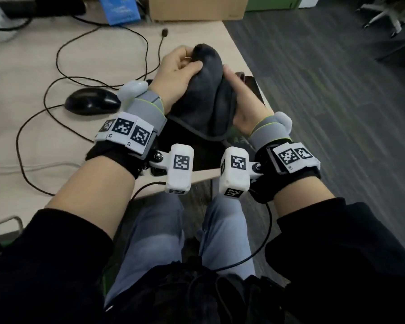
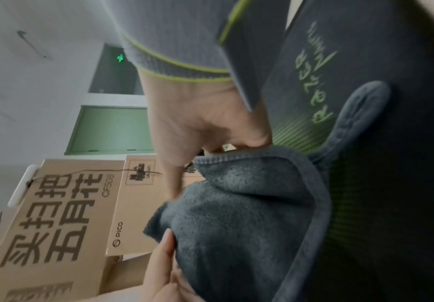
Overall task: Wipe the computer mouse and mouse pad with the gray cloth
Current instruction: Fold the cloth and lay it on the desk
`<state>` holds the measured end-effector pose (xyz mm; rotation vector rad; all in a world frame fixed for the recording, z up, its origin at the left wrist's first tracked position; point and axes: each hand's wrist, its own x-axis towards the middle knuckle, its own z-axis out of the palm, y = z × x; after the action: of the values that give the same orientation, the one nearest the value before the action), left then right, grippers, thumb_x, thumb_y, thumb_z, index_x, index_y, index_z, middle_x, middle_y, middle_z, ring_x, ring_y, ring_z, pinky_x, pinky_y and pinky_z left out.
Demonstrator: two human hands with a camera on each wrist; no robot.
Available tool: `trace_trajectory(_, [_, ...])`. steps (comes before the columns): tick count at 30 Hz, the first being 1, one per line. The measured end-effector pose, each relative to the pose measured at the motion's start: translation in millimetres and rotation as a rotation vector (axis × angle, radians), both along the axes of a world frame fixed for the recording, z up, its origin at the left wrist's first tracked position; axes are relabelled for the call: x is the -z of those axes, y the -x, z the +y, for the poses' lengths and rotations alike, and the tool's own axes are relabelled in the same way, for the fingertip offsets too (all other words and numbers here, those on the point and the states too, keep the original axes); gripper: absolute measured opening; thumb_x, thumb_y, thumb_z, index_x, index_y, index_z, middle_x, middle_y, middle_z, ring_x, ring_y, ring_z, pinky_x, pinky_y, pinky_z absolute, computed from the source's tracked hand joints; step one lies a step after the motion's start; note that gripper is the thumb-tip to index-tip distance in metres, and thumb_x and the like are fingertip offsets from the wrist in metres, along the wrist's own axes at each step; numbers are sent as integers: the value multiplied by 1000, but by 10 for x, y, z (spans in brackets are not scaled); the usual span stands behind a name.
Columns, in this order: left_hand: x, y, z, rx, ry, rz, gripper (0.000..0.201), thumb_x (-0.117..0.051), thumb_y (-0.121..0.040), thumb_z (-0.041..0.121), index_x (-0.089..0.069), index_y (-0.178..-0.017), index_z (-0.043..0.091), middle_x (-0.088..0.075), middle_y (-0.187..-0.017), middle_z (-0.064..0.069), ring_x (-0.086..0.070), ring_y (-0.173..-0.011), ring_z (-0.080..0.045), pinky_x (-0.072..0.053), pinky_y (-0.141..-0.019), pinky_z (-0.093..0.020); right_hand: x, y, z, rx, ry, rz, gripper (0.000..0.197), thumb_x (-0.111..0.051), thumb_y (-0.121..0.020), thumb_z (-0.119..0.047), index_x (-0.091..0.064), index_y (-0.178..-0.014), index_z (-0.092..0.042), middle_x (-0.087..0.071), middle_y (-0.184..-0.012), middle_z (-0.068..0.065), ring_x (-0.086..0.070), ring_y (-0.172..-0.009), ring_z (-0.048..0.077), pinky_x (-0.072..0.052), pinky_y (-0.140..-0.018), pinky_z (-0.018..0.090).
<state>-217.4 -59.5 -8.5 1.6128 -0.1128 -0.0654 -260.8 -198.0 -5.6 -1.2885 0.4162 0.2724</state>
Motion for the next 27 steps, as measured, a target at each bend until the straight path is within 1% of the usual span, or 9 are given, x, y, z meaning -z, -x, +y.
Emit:
trace_trajectory(4, [48,-297,66,-171,27,-11,12,-48,-94,8,-55,-97,17,-58,-76,7,-55,-68,4,-45,-68,-9,107,-366,-62,85,201,-79,17,-65,-84,-2,-65,-100,0,-70,-89,11,-69,-80,24,-58,-82,38])
trace_trajectory(7, [103,-581,157,-262,93,54,24,-49,-93,13,-56,-114,6,-61,-83,2,-58,-80,-11,-49,-73,-20,117,-708,-135,143,241,-127,8,-67,-82,-1,-66,-78,-8,-69,-81,12,-68,-75,25,-60,-79,42])
trace_trajectory(10, [115,-840,179,-195,110,182,33,-54,-88,7,-55,-120,10,-65,-88,3,-64,-71,-6,-51,-59,-19,160,-1107,-167,174,324,-159,10,-67,-82,-4,-66,-76,-13,-69,-86,13,-66,-84,27,-57,-87,49])
trace_trajectory(14, [158,-1151,208,-179,178,248,78,-57,-67,-15,-34,-140,0,-54,-133,-19,-61,-114,-26,-55,-81,-30,181,-1538,-199,123,326,-203,26,-47,-87,11,-64,-92,-9,-66,-86,8,-61,-94,25,-51,-96,46])
trace_trajectory(16, [196,-1333,197,-198,136,232,83,-50,-72,-23,-24,-146,5,-42,-145,-18,-52,-125,-25,-53,-74,-20,186,-1730,-212,119,320,-215,43,-40,-86,17,-55,-122,0,-64,-111,14,-58,-109,27,-46,-102,42])
trace_trajectory(19, [300,-1457,188,-162,-91,178,82,-52,-75,-21,-24,-148,6,-30,-154,-12,-32,-142,-21,-39,-102,-19,242,-1872,-212,-31,488,-168,71,-52,-88,6,-17,-149,-2,-28,-155,13,-32,-141,25,-31,-114,34])
trace_trajectory(21, [351,-1501,183,-117,-332,126,74,-59,-76,-13,-37,-143,7,-39,-149,-11,-37,-139,-22,-34,-105,-19,305,-1952,-216,-215,923,-140,77,-65,-84,-12,-23,-147,-5,-22,-156,12,-24,-144,28,-26,-118,39])
trace_trajectory(24, [359,-1512,173,100,-677,72,48,-69,-75,9,-59,-122,9,-56,-123,-12,-51,-116,-18,-41,-88,-25,390,-1974,-213,-426,1384,-104,66,-65,-83,-29,-37,-142,-21,-21,-155,12,-19,-142,35,-22,-118,40])
trace_trajectory(27, [389,-1574,173,342,-934,98,64,-64,-87,18,-37,-143,7,-26,-156,-2,-19,-146,-15,-18,-116,-25,413,-2050,-198,-556,1439,-34,54,-48,-92,-25,-34,-144,-25,-19,-157,3,-17,-139,40,-21,-116,41])
